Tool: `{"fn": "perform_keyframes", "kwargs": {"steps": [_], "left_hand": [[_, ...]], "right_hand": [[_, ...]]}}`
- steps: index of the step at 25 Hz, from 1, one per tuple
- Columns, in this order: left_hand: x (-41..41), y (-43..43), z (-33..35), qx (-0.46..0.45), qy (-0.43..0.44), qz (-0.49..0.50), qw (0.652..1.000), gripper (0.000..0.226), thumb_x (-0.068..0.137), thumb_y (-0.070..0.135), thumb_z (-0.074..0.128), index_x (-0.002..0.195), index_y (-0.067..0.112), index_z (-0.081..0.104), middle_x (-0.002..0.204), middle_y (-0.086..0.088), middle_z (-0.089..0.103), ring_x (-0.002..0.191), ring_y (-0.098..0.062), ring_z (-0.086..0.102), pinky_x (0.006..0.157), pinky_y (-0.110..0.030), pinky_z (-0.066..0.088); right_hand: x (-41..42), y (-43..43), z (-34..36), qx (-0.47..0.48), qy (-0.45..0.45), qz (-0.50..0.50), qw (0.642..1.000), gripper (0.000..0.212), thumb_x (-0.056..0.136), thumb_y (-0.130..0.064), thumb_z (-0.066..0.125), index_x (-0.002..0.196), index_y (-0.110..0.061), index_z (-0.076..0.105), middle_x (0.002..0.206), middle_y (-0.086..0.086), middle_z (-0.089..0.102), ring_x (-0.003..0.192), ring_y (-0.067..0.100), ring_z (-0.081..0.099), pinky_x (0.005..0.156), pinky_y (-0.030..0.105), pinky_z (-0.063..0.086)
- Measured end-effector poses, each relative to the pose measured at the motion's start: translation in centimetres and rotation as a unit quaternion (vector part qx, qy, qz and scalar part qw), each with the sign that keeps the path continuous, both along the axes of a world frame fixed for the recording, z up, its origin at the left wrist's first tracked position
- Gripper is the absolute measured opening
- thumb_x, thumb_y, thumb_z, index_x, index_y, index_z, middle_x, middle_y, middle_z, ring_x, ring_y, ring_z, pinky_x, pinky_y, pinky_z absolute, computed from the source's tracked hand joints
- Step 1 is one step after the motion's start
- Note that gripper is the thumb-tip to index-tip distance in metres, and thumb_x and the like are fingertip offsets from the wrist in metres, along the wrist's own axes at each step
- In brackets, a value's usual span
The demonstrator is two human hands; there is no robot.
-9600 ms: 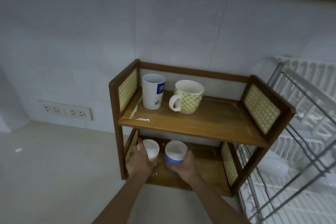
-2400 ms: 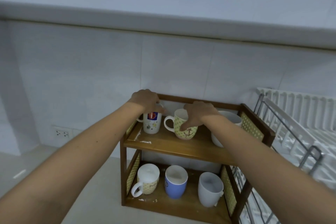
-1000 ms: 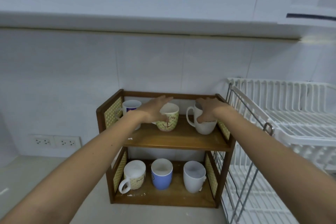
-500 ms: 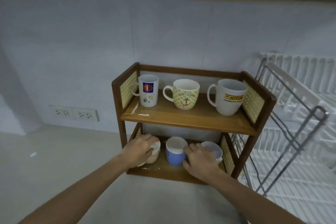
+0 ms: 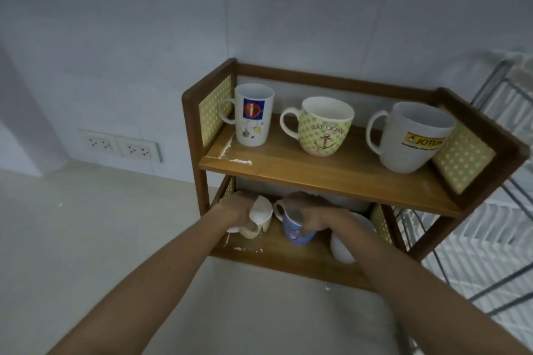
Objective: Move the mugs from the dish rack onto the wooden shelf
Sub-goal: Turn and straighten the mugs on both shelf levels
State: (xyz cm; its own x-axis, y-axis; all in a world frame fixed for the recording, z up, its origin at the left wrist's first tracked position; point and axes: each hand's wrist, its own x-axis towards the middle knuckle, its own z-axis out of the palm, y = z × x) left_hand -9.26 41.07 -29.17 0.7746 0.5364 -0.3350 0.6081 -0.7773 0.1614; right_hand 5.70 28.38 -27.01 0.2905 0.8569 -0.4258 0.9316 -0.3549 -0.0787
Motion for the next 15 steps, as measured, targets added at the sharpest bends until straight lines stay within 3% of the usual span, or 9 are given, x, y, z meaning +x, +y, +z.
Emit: {"fn": "perform_keyframes", "kwargs": {"steps": [2,5,8,15], "left_hand": [[0.4,0.8,0.2,-0.007,0.04,-0.031,0.999,0.094,0.076,0.041,0.074,0.15,0.023,0.018,0.155,-0.007,0.032,0.137,-0.029,0.036,0.106,-0.039,0.038],[0.7,1.4,0.2,0.002,0.055,-0.041,0.998,0.097,0.075,0.048,0.072,0.151,0.025,0.016,0.157,-0.005,0.027,0.141,-0.028,0.031,0.109,-0.041,0.036],[0.9,1.2,-0.3,-0.004,0.013,-0.037,0.999,0.095,0.074,0.052,0.072,0.149,0.023,0.022,0.157,-0.005,0.028,0.142,-0.027,0.029,0.112,-0.04,0.032],[1.0,1.4,-0.4,0.004,0.003,-0.038,0.999,0.092,0.074,0.042,0.075,0.149,0.025,0.023,0.155,-0.005,0.031,0.14,-0.027,0.032,0.11,-0.041,0.035]], "right_hand": [[0.7,-0.3,0.1,-0.02,0.061,-0.011,0.998,0.082,0.082,-0.015,0.071,0.15,-0.015,0.024,0.155,0.011,0.029,0.137,0.032,0.035,0.105,0.041,0.042],[0.6,-0.5,-0.5,-0.016,0.134,-0.102,0.986,0.063,0.09,-0.024,0.064,0.143,-0.007,0.035,0.145,0.015,0.044,0.128,0.031,0.047,0.098,0.036,0.044],[0.9,-0.6,-0.5,0.033,0.06,-0.089,0.994,0.08,0.079,-0.035,0.074,0.145,-0.015,0.033,0.143,0.011,0.046,0.125,0.03,0.05,0.096,0.035,0.047],[1.1,-0.9,-0.9,0.017,0.055,-0.082,0.995,0.087,0.076,-0.04,0.075,0.148,-0.02,0.029,0.148,0.01,0.042,0.128,0.031,0.047,0.102,0.039,0.046]]}}
